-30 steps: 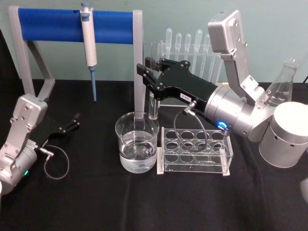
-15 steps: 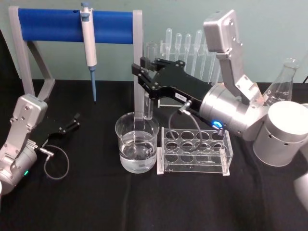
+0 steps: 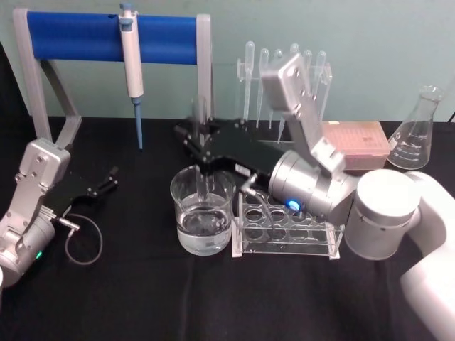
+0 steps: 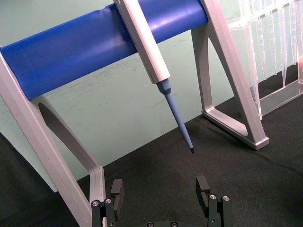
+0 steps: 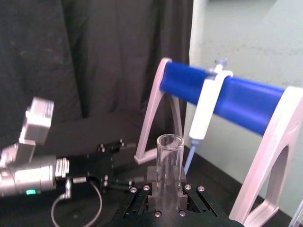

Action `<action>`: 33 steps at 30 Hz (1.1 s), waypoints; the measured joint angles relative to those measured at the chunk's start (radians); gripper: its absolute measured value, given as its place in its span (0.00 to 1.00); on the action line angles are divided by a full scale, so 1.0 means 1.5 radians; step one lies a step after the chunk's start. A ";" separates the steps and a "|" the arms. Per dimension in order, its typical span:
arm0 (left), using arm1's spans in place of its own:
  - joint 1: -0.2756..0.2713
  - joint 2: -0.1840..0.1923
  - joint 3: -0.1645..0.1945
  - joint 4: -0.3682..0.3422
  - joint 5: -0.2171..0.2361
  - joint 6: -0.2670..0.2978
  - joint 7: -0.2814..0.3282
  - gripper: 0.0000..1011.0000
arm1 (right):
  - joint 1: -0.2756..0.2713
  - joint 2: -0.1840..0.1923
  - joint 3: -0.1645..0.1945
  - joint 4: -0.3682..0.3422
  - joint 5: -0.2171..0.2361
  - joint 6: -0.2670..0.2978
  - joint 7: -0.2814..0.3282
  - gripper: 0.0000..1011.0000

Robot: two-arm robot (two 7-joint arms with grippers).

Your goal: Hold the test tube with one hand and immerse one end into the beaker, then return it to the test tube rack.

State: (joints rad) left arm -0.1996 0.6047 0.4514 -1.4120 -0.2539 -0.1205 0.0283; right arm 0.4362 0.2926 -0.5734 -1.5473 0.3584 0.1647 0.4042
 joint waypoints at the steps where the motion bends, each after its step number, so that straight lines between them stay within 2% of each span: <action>1: 0.000 0.000 0.000 0.000 0.000 0.000 0.000 0.99 | -0.004 -0.001 -0.004 0.011 -0.008 -0.011 0.002 0.23; 9: 0.000 0.000 0.000 0.000 0.000 0.000 0.000 0.99 | -0.029 -0.012 -0.009 0.057 -0.031 -0.059 0.011 0.23; 14: 0.000 0.000 0.000 0.000 0.000 0.000 0.000 0.99 | -0.045 -0.021 -0.003 0.075 -0.036 -0.081 0.012 0.23; 33: 0.000 0.000 0.000 0.000 0.000 0.000 0.000 0.99 | -0.041 -0.018 -0.004 0.071 -0.035 -0.076 0.012 0.23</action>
State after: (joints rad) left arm -0.1995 0.6047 0.4514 -1.4120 -0.2539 -0.1205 0.0283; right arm 0.3748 0.2653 -0.5800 -1.4409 0.3061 0.0511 0.4220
